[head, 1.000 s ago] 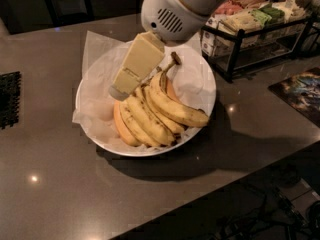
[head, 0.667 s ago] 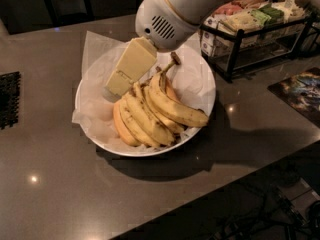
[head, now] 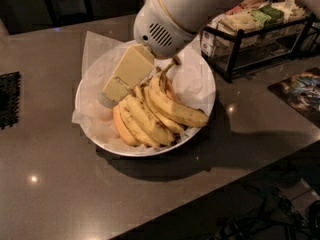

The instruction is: Pick banana from white bowl

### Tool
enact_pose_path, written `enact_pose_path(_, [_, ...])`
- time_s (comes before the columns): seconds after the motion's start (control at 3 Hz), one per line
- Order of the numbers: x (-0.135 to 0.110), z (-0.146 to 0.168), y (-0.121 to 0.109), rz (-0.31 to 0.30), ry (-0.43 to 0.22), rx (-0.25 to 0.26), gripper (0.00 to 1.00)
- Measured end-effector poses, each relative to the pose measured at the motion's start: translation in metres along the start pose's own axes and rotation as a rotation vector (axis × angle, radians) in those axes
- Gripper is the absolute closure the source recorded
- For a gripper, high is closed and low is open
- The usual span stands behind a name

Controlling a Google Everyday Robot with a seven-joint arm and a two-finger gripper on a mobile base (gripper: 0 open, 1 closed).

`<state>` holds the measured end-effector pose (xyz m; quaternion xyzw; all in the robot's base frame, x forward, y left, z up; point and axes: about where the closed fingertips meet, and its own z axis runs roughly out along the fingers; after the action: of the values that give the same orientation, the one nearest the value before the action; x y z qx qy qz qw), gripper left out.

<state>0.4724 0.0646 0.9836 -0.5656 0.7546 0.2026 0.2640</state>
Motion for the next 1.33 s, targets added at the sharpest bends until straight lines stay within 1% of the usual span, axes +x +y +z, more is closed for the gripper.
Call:
enact_pose_path(0.33, [0.007,0.01,0.004,0.018,0.044,0.036,0.0])
enact_pose_path(0.67, [0.017,0.012,0.001,0.045,0.078,0.089,0.0])
enact_pose_path(1.0, [0.025,0.011,-0.008,0.066,0.095,0.14,0.0])
enact_pose_path(1.33, [0.029,0.017,-0.015,0.068,0.098,0.149,0.0])
